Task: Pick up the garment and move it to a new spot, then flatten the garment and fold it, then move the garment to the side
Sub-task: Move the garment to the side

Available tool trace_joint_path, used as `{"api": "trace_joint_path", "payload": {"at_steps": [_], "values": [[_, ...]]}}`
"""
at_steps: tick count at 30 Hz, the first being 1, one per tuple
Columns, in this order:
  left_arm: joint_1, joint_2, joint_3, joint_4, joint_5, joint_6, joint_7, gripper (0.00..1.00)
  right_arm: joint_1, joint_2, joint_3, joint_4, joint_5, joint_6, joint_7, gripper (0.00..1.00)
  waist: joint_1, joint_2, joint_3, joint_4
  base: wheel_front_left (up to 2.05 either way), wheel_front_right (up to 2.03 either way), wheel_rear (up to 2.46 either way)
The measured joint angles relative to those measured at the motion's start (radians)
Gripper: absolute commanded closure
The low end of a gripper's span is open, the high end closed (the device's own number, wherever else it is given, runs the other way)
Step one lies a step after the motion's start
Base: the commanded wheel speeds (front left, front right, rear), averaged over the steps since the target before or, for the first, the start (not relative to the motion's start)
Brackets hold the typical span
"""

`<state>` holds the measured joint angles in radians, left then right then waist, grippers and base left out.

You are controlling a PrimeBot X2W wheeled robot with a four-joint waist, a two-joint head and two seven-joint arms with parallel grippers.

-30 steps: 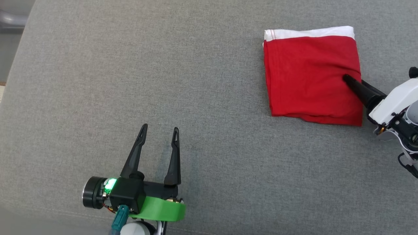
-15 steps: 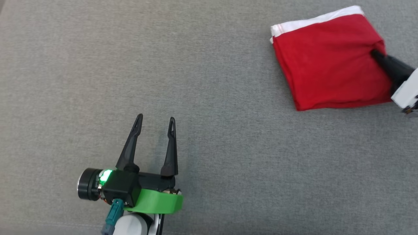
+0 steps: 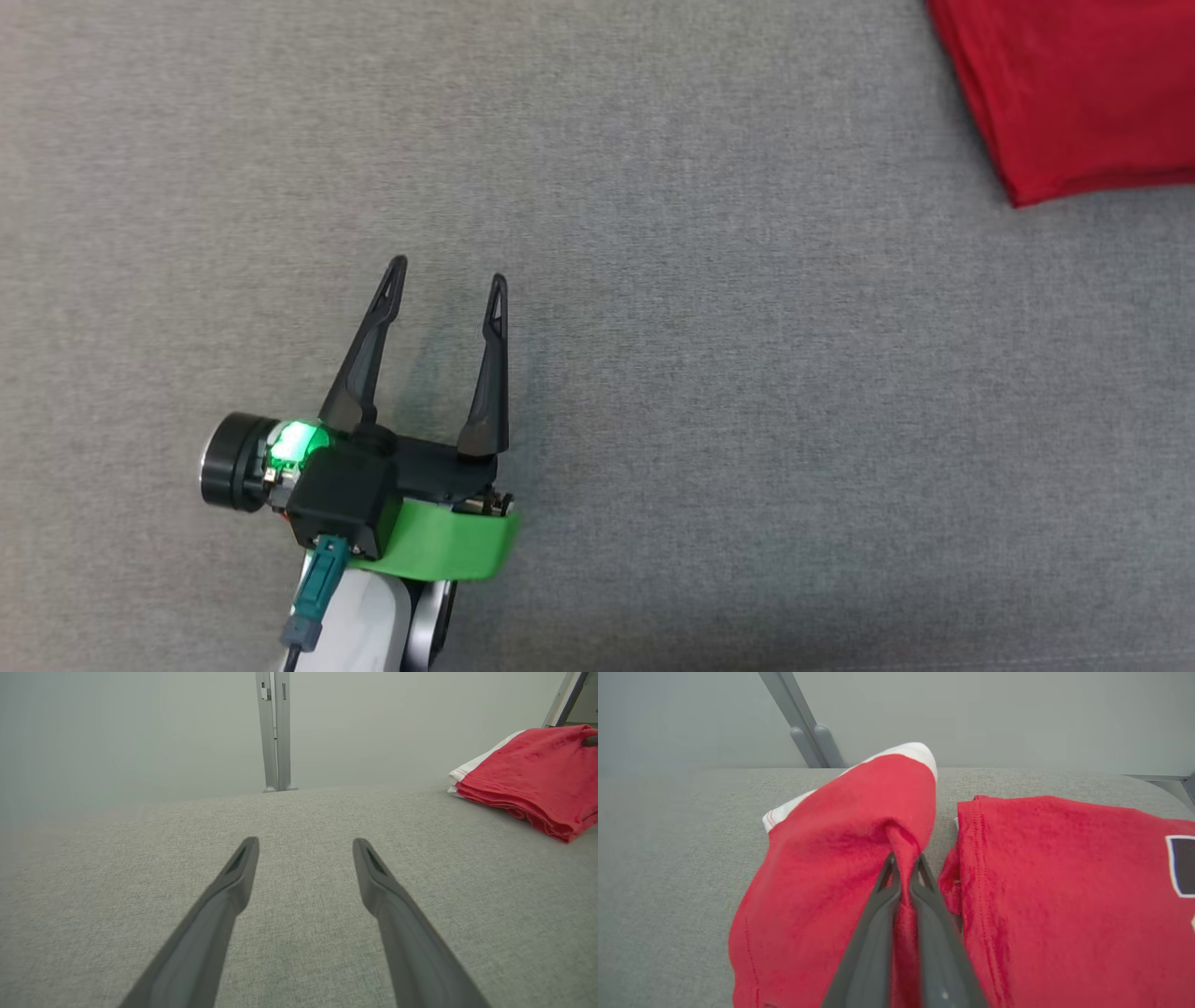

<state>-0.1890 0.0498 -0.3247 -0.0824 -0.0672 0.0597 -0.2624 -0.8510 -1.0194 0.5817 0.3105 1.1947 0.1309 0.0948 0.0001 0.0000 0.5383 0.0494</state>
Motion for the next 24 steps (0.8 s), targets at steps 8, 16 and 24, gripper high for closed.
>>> {"api": "trace_joint_path", "payload": {"at_steps": [8, 16, 24], "values": [[-0.019, 0.013, 0.012, -0.080, 0.041, -0.040, 0.000, 0.00, -0.005, -0.071, -0.042, 0.003, -0.012, 0.000, -0.035, 1.00, -0.0001, 0.0000, 0.055, -0.061, 0.00, 0.00, 0.00], [-0.023, 0.039, 0.002, -0.113, 0.066, -0.057, 0.000, 0.00, -0.027, -0.085, -0.078, 0.033, -0.023, 0.000, -0.057, 1.00, 0.0000, 0.0000, 0.101, -0.103, 0.00, 0.00, 0.00], [-0.026, 0.060, -0.005, -0.120, 0.073, -0.059, 0.000, 0.00, -0.040, -0.114, -0.107, 0.080, -0.046, 0.000, -0.070, 1.00, -0.0001, 0.0000, 0.131, -0.109, 0.00, 0.00, 0.00]]}}
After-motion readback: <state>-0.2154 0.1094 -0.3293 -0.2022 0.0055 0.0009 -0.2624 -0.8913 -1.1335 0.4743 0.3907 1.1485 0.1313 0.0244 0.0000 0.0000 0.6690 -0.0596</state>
